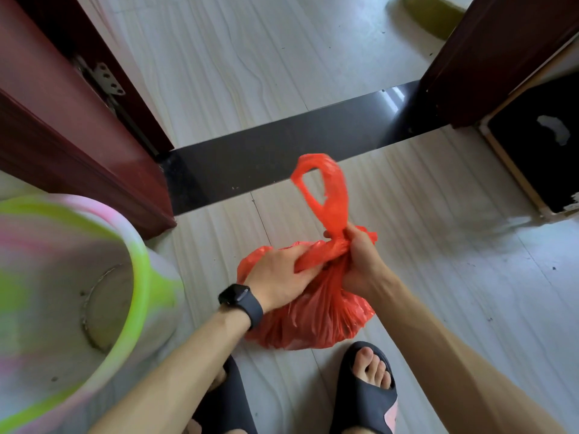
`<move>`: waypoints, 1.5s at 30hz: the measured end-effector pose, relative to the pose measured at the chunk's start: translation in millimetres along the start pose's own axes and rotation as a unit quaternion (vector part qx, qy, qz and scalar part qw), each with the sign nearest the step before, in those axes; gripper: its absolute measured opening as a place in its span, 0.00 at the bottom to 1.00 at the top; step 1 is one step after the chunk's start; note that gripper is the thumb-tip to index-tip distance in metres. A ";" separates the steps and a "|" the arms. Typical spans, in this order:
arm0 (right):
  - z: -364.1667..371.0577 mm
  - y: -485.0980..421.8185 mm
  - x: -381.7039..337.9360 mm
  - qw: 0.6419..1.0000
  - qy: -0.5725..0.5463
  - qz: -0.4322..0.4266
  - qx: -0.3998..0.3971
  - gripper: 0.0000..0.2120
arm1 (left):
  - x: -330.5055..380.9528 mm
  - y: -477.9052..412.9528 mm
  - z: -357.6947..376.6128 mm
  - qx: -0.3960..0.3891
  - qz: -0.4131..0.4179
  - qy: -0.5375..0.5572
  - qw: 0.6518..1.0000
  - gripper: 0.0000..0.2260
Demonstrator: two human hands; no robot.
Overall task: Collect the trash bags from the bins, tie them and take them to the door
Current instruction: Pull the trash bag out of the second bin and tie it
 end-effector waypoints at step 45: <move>-4.0 31.0 -1.7 0.902 0.190 -0.387 0.029 0.16 | -28.7 -28.2 -5.1 0.167 -0.378 0.503 0.760 0.20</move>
Point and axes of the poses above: each hand's wrist, its own y-axis away from the middle knuckle, its own z-axis out of the palm, x = y × z, the point moved 5 cm from there along -y, towards the middle knuckle, and after that the axes turned 13 degrees about x, right-handed, at the moved point
